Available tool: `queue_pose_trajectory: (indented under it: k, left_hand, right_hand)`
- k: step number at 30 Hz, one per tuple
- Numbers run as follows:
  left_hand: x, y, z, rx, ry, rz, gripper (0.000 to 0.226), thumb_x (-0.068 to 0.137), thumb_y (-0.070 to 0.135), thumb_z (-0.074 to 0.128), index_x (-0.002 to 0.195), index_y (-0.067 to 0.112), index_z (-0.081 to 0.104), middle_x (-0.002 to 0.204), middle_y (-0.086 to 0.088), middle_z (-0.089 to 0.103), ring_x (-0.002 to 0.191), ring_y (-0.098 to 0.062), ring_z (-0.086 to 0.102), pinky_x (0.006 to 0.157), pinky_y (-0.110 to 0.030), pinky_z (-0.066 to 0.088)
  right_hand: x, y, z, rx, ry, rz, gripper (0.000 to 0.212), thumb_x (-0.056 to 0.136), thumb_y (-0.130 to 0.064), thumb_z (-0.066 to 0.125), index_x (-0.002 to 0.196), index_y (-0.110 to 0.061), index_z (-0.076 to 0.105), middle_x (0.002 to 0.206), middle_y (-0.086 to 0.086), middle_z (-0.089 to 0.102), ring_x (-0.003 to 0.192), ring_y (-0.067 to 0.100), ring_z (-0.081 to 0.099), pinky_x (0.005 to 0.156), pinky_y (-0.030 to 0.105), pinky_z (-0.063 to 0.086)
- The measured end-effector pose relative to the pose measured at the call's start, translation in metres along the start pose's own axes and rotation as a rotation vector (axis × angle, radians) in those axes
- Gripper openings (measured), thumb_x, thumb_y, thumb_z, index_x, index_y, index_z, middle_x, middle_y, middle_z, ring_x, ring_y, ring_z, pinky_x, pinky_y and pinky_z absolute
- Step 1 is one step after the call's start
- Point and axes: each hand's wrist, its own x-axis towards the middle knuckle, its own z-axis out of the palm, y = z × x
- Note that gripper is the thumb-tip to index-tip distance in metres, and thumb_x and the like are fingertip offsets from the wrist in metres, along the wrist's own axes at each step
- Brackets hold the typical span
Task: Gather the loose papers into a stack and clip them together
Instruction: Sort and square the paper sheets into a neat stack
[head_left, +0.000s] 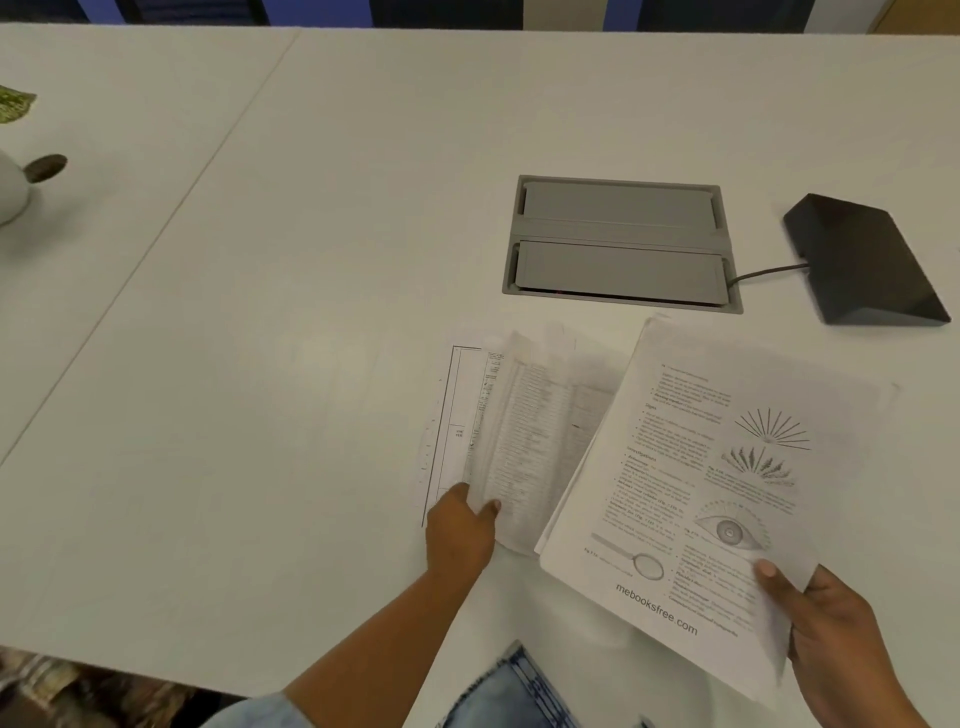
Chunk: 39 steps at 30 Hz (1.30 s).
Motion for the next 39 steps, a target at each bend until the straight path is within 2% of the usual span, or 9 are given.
queue_pose_trajectory:
  k: [3,6,10,13,17,23,28,35,39]
  left_hand:
    - [0.002,0.001,-0.002,0.183,0.064,-0.03,0.056,0.083,0.037,0.075,0.125,0.005,0.054,0.119,-0.011,0.066,0.106,-0.029,0.065,0.083,-0.034,0.054]
    - [0.004,0.005,-0.001,0.426,0.131,-0.045,0.073,0.073,0.054,0.077,0.124,0.01,0.048,0.122,-0.009,0.057,0.112,-0.026,0.057,0.085,-0.037,0.05]
    - [0.008,0.013,0.006,0.626,0.167,-0.048,0.086,0.066,0.067,0.075,0.123,0.009,0.046,0.124,-0.01,0.051,0.113,-0.025,0.053,0.089,-0.035,0.048]
    - [0.014,0.018,0.012,0.548,0.128,-0.077,0.088,0.064,0.055,0.085,0.125,0.006,0.044,0.127,-0.013,0.049,0.116,-0.027,0.053,0.091,-0.037,0.051]
    - [0.02,0.024,0.009,0.414,0.07,-0.151,0.096,0.056,0.044,0.094,0.126,0.004,0.042,0.125,-0.014,0.056,0.114,-0.029,0.059,0.091,-0.04,0.054]
    - [0.025,0.022,0.004,0.603,0.055,-0.158,0.08,0.057,0.061,0.084,0.117,0.015,0.058,0.118,-0.007,0.058,0.111,-0.026,0.058,0.089,-0.038,0.05]
    - [0.014,0.011,0.008,0.632,0.192,-0.155,0.081,0.057,0.064,0.082,0.118,0.02,0.052,0.123,-0.005,0.047,0.115,-0.023,0.049,0.092,-0.038,0.042]
    - [0.01,0.011,0.008,0.547,0.144,-0.262,0.084,0.059,0.062,0.083,0.125,0.024,0.048,0.129,-0.01,0.039,0.119,-0.029,0.041,0.094,-0.044,0.043]
    - [0.01,0.017,0.007,0.525,0.123,-0.306,0.083,0.06,0.058,0.084,0.127,0.025,0.048,0.13,-0.013,0.038,0.119,-0.031,0.041,0.092,-0.043,0.045]
  right_hand:
    - [0.001,0.001,-0.001,-0.017,0.018,0.0,0.019,0.09,-0.003,0.061,0.103,-0.013,0.07,0.091,-0.006,0.08,0.087,0.027,0.07,0.064,0.025,0.06]
    - [0.001,0.002,0.001,-0.018,0.02,-0.005,0.021,0.091,-0.003,0.061,0.107,-0.013,0.069,0.091,-0.008,0.079,0.091,0.028,0.068,0.07,0.027,0.06]
    - [0.0,0.002,0.001,-0.015,0.028,-0.009,0.021,0.091,-0.002,0.06,0.107,-0.012,0.07,0.092,-0.007,0.079,0.079,0.017,0.075,0.068,0.026,0.06]
    - [0.001,0.003,-0.001,-0.017,0.035,-0.009,0.019,0.09,-0.003,0.061,0.102,-0.014,0.071,0.09,-0.007,0.08,0.074,0.011,0.076,0.066,0.026,0.06]
    - [0.002,0.007,-0.006,-0.028,0.047,-0.006,0.017,0.089,-0.004,0.063,0.101,-0.013,0.072,0.092,-0.004,0.08,0.076,0.012,0.075,0.071,0.029,0.06]
    - [0.002,0.006,-0.006,-0.054,0.082,-0.009,0.016,0.088,-0.002,0.064,0.1,-0.011,0.071,0.077,-0.008,0.079,0.061,0.008,0.072,0.055,0.021,0.058]
    - [0.001,0.004,-0.003,-0.079,0.069,-0.011,0.015,0.088,-0.005,0.065,0.098,-0.014,0.072,0.077,-0.009,0.079,0.062,0.01,0.073,0.059,0.023,0.058]
    - [0.001,0.001,0.006,-0.087,0.07,-0.003,0.014,0.087,-0.003,0.066,0.096,-0.013,0.071,0.074,-0.009,0.078,0.058,0.005,0.071,0.048,0.019,0.055]
    - [0.0,0.001,0.008,-0.085,0.058,0.017,0.013,0.086,-0.005,0.067,0.092,-0.014,0.074,0.083,-0.006,0.08,0.068,0.009,0.074,0.057,0.023,0.059]
